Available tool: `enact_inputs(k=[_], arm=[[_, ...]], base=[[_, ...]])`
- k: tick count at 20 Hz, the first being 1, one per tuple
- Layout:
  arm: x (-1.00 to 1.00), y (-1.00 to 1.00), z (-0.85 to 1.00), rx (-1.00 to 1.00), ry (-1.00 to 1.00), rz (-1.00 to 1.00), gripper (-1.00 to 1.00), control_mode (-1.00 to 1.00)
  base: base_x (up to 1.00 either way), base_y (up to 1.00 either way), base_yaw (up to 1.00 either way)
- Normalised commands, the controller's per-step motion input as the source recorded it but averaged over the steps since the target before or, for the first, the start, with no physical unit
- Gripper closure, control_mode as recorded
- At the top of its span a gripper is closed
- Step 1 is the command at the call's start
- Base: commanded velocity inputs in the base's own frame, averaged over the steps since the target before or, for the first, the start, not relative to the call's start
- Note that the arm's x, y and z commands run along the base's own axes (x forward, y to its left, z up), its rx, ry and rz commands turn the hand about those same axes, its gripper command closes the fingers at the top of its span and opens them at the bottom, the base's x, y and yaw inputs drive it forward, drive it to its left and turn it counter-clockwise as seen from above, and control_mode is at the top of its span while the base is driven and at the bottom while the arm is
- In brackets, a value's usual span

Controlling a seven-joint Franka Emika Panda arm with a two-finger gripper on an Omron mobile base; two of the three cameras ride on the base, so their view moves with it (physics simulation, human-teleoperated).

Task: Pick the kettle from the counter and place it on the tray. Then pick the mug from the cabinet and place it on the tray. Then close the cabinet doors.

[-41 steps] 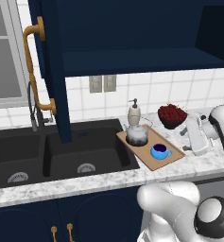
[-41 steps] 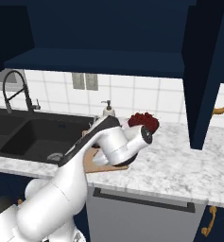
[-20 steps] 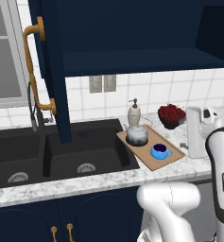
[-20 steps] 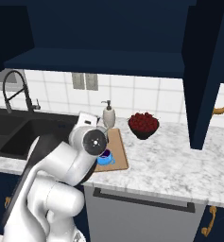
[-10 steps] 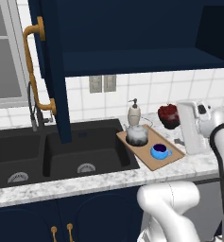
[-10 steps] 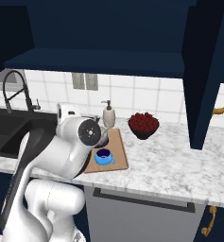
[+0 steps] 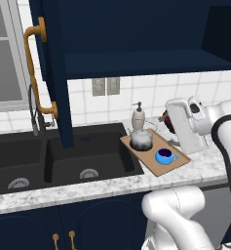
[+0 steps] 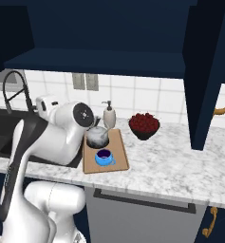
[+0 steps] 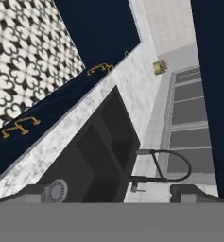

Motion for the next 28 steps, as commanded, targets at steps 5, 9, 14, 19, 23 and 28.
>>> enact_inputs(k=[5,9,14,19,23,28], arm=[[-0.02,0.64,0.11,0.00,0.00,0.25,-1.00,-1.00],[-0.03,0.77,0.23,0.00,0.00,0.23,-1.00,-1.00],[-0.30,0.46,0.30,0.04,0.00,0.23,-1.00,-1.00],[-0.37,0.46,0.31,0.07,-0.03,0.23,-1.00,-1.00],[-0.33,0.52,0.29,0.08,-0.02,0.18,-1.00,-1.00],[-0.34,0.51,0.29,0.11,-0.09,0.17,-1.00,-1.00]], base=[[0.00,0.00,0.00],[0.00,0.00,0.00],[0.00,0.00,0.00],[0.00,0.00,0.00],[0.00,0.00,0.00],[0.00,0.00,0.00]])
